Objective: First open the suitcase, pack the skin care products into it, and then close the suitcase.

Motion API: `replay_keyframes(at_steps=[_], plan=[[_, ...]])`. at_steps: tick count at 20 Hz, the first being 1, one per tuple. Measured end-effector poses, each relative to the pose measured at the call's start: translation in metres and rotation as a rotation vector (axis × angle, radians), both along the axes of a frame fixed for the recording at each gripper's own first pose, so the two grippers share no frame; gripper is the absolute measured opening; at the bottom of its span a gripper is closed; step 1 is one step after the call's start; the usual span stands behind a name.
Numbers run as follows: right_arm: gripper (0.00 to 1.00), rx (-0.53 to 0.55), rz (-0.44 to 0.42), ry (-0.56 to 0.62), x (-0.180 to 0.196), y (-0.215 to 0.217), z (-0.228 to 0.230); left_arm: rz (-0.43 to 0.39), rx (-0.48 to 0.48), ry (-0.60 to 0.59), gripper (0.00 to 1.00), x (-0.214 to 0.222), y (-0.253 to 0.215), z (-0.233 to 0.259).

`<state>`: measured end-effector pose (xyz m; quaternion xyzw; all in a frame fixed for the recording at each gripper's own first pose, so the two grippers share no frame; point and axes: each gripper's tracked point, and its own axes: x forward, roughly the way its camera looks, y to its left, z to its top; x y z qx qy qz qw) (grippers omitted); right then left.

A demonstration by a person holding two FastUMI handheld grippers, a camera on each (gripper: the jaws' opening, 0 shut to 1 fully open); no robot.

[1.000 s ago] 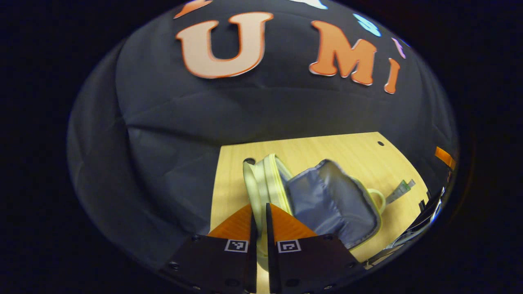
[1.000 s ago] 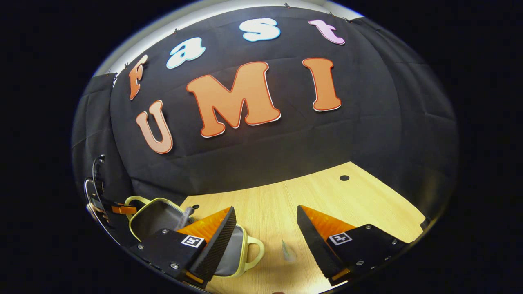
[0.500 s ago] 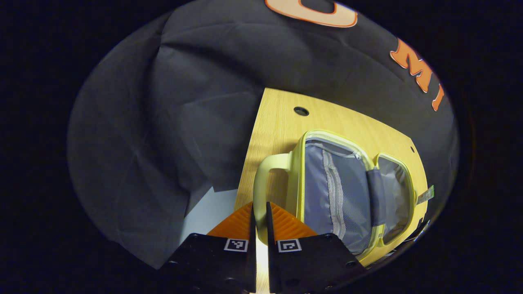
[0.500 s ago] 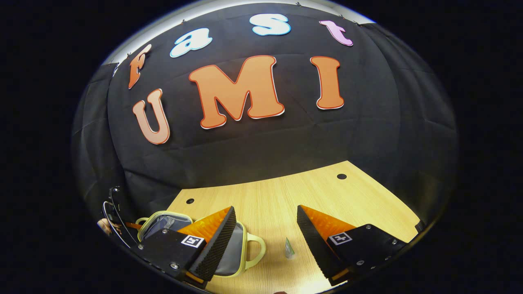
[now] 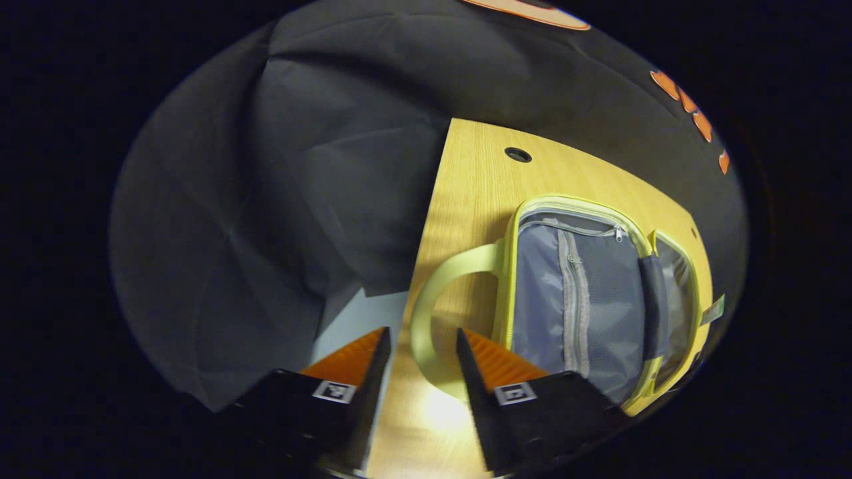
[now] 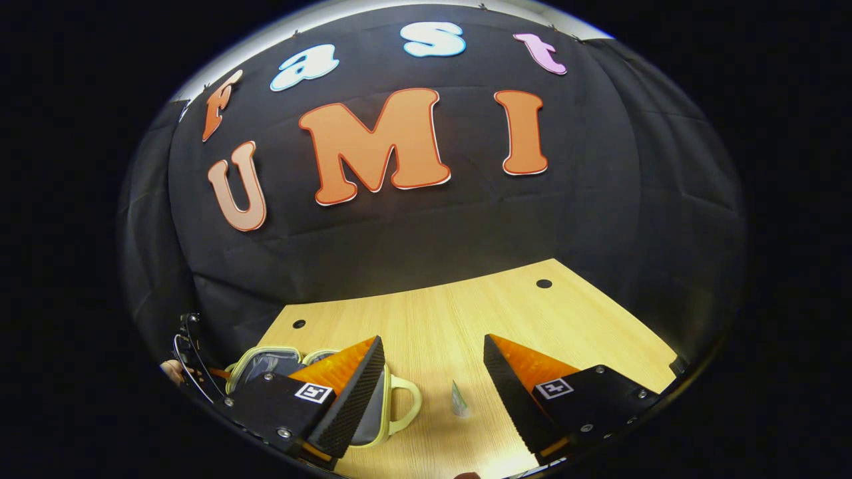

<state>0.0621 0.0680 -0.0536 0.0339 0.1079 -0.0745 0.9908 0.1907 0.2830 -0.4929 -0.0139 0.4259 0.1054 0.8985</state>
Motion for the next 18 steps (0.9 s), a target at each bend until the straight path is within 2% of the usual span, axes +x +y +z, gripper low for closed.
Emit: replay_keyframes(at_steps=[2, 3, 6, 10, 14, 18], plan=[[0.95, -0.007, -0.001, -0.003, -0.003, -0.005, 0.0, 0.018, 0.06, -0.072, 0.87, 0.005, 0.001, 0.029], [0.95, -0.02, 0.001, -0.004, -0.003, -0.009, -0.001, 0.017, 0.074, -0.12, 0.97, 0.008, -0.006, 0.041], [0.95, -0.071, 0.01, -0.017, -0.004, -0.023, 0.003, 0.025, 0.166, -0.213, 0.97, 0.006, -0.022, 0.091], [0.95, -0.106, 0.036, -0.044, 0.003, -0.041, 0.012, 0.002, 0.263, -0.368, 0.97, 0.006, -0.074, 0.166], [0.95, -0.136, 0.079, -0.043, 0.008, -0.065, 0.016, -0.042, 0.257, -0.483, 0.96, -0.011, -0.152, 0.221], [0.95, -0.144, 0.137, -0.03, 0.008, -0.09, 0.013, -0.096, 0.206, -0.577, 0.96, -0.013, -0.26, 0.252]])
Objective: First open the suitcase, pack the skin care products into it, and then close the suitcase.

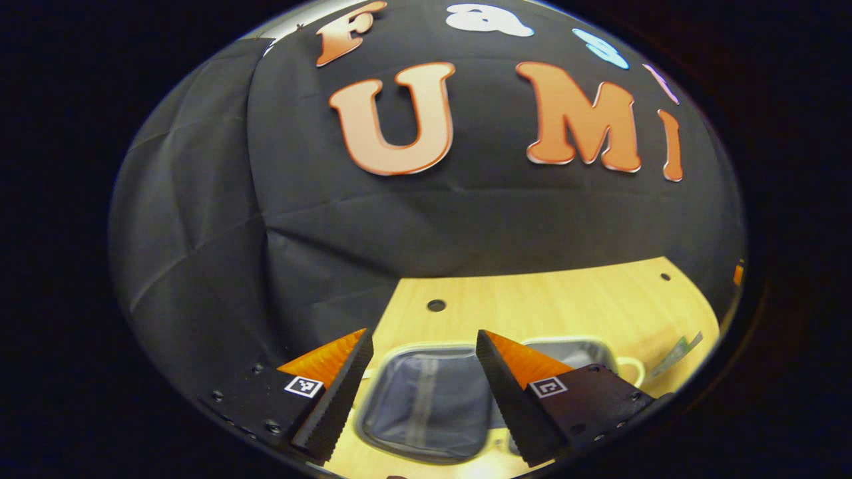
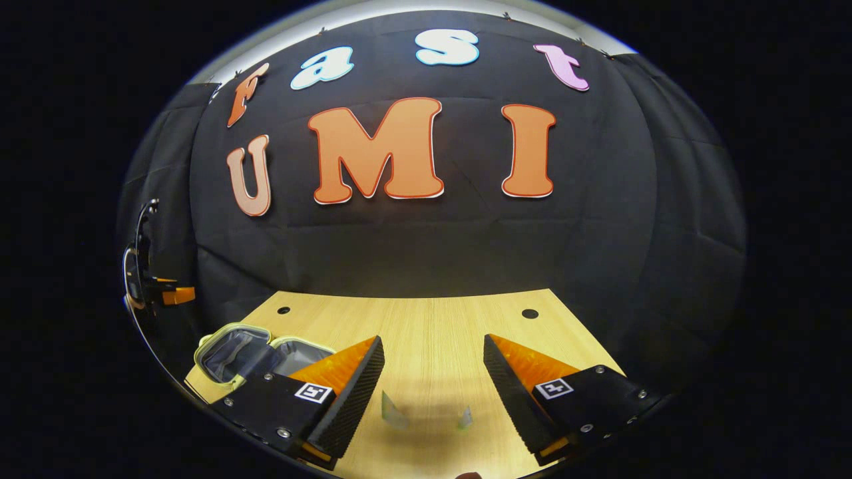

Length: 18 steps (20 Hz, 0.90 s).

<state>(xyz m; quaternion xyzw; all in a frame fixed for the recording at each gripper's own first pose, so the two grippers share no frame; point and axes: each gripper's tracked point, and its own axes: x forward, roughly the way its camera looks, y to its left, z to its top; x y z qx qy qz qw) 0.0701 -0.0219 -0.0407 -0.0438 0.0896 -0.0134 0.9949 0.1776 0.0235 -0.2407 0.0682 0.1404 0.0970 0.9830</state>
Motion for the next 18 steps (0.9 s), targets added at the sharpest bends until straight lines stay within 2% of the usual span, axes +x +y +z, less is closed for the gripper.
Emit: replay_keyframes(at_steps=[7, 13, 18], plan=[[0.95, -0.011, 0.074, 0.013, -0.008, -0.049, 0.002, -0.138, -0.053, -0.099, 0.96, 0.008, -0.179, 0.011], [0.95, -0.006, 0.073, 0.056, -0.023, -0.09, -0.016, -0.281, -0.057, -0.039, 0.96, 0.016, -0.317, -0.032], [0.95, 0.031, 0.041, 0.092, -0.031, -0.122, -0.027, -0.366, -0.065, 0.026, 0.96, 0.026, -0.39, -0.077]])
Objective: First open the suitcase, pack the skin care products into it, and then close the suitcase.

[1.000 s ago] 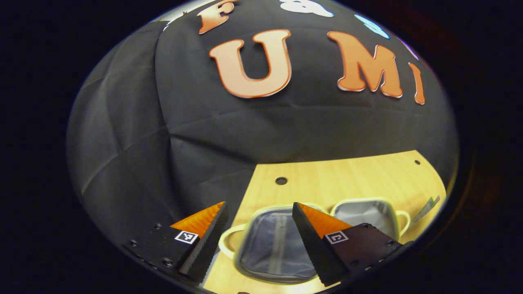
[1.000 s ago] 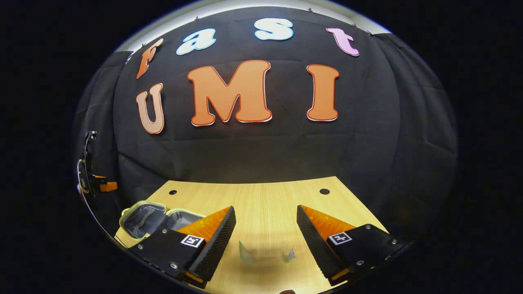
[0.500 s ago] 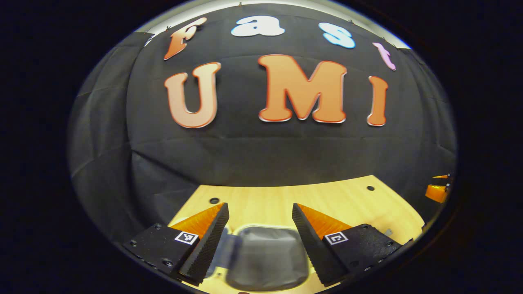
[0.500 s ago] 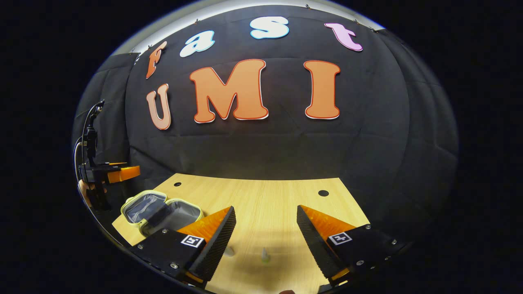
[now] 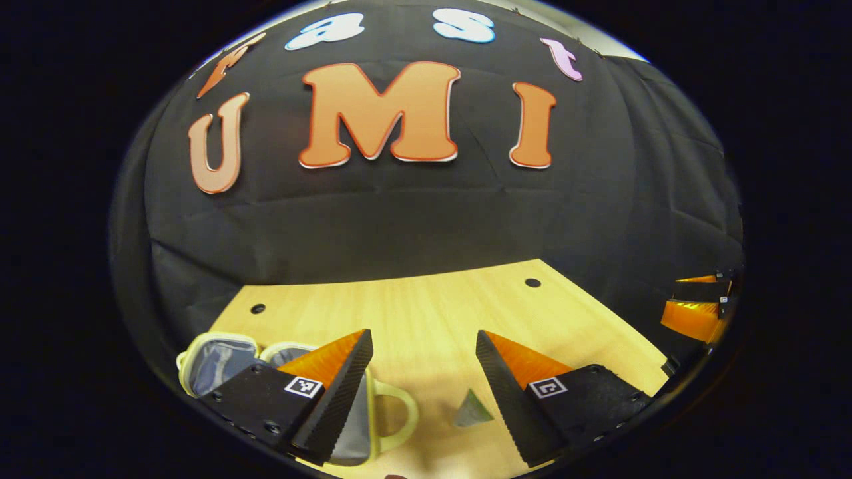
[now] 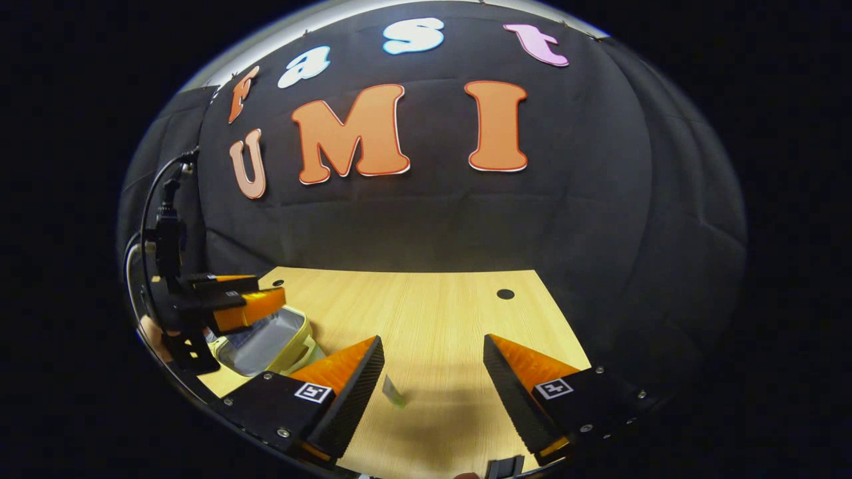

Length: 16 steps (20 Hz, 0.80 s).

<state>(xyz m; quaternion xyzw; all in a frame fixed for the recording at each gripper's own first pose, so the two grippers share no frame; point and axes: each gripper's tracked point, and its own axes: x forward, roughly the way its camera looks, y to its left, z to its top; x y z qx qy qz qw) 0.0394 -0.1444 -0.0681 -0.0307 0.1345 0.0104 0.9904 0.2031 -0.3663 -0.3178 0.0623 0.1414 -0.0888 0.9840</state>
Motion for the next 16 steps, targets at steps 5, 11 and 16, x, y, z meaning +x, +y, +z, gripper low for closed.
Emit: replay_keyframes(at_steps=[5, 11, 16], plan=[[0.95, 0.04, -0.054, 0.034, -0.006, -0.028, -0.011, -0.014, 0.037, 0.084, 0.96, 0.01, -0.027, -0.066], [0.95, 0.0, -0.085, 0.094, -0.015, -0.049, -0.032, -0.01, 0.071, 0.241, 0.97, 0.009, -0.03, -0.162], [0.95, -0.002, -0.107, 0.131, -0.014, -0.054, -0.043, 0.005, 0.088, 0.312, 0.78, 0.008, -0.027, -0.203]])
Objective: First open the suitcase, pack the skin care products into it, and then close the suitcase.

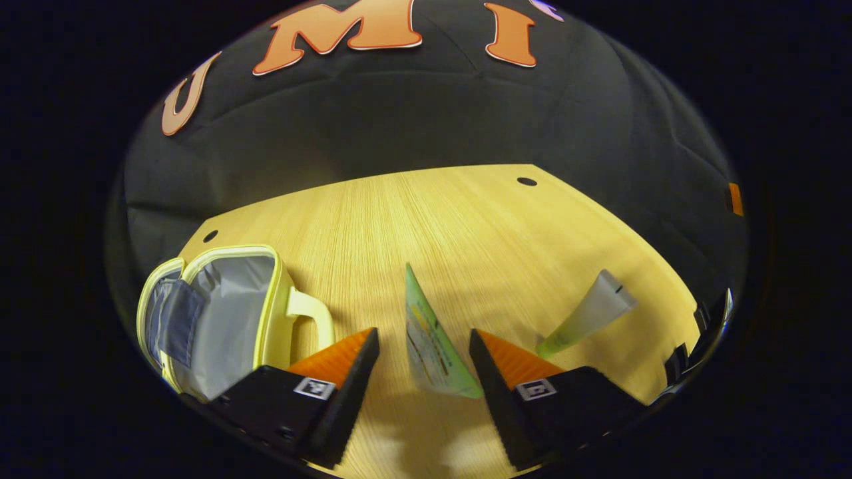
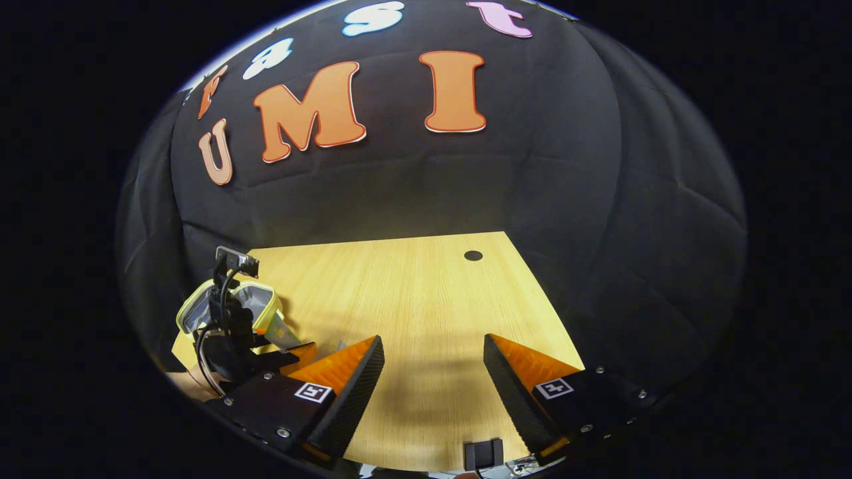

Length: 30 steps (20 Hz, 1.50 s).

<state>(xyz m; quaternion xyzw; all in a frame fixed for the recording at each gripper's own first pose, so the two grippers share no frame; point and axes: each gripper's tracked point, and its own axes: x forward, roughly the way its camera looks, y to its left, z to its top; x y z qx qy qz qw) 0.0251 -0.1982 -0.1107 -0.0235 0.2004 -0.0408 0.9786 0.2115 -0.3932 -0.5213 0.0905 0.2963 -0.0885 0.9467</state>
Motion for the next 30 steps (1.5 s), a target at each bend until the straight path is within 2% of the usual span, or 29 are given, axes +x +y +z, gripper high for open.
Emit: replay_keyframes(at_steps=[2, 3, 4, 9, 15, 19, 21, 24, 26, 27, 30], plan=[[0.95, -0.002, 0.005, 0.008, 0.001, 0.004, -0.002, 0.001, 0.018, -0.007, 0.41, -0.002, 0.001, 0.001], [0.95, -0.005, 0.01, 0.007, 0.002, 0.006, -0.002, -0.014, 0.019, -0.005, 0.41, 0.002, 0.0, 0.0], [0.95, -0.008, 0.013, 0.003, 0.004, 0.008, -0.002, -0.023, 0.009, -0.001, 0.36, 0.001, -0.002, 0.001], [0.95, 0.007, 0.06, -0.014, 0.011, 0.035, -0.003, -0.044, -0.041, 0.012, 0.36, -0.015, 0.003, 0.035], [0.95, -0.01, 0.194, -0.014, 0.036, 0.091, -0.029, -0.016, -0.091, 0.022, 0.36, -0.045, 0.033, 0.103], [0.96, -0.002, 0.269, 0.102, 0.051, 0.116, -0.081, 0.019, -0.078, 0.001, 0.36, -0.068, 0.067, 0.136], [0.95, 0.009, 0.273, 0.178, 0.056, 0.12, -0.112, 0.052, -0.074, 0.001, 0.36, -0.078, 0.086, 0.14], [0.86, -0.004, 0.251, 0.27, 0.063, 0.113, -0.151, 0.103, -0.076, 0.013, 0.36, -0.092, 0.113, 0.137], [0.65, -0.011, 0.239, 0.323, 0.064, 0.109, -0.17, 0.125, -0.092, 0.015, 0.36, -0.099, 0.124, 0.134], [0.59, -0.003, 0.238, 0.34, 0.064, 0.11, -0.176, 0.132, -0.096, 0.019, 0.36, -0.101, 0.13, 0.133], [0.52, -0.024, 0.241, 0.374, 0.068, 0.113, -0.193, 0.15, -0.085, 0.018, 0.35, -0.102, 0.146, 0.131]])
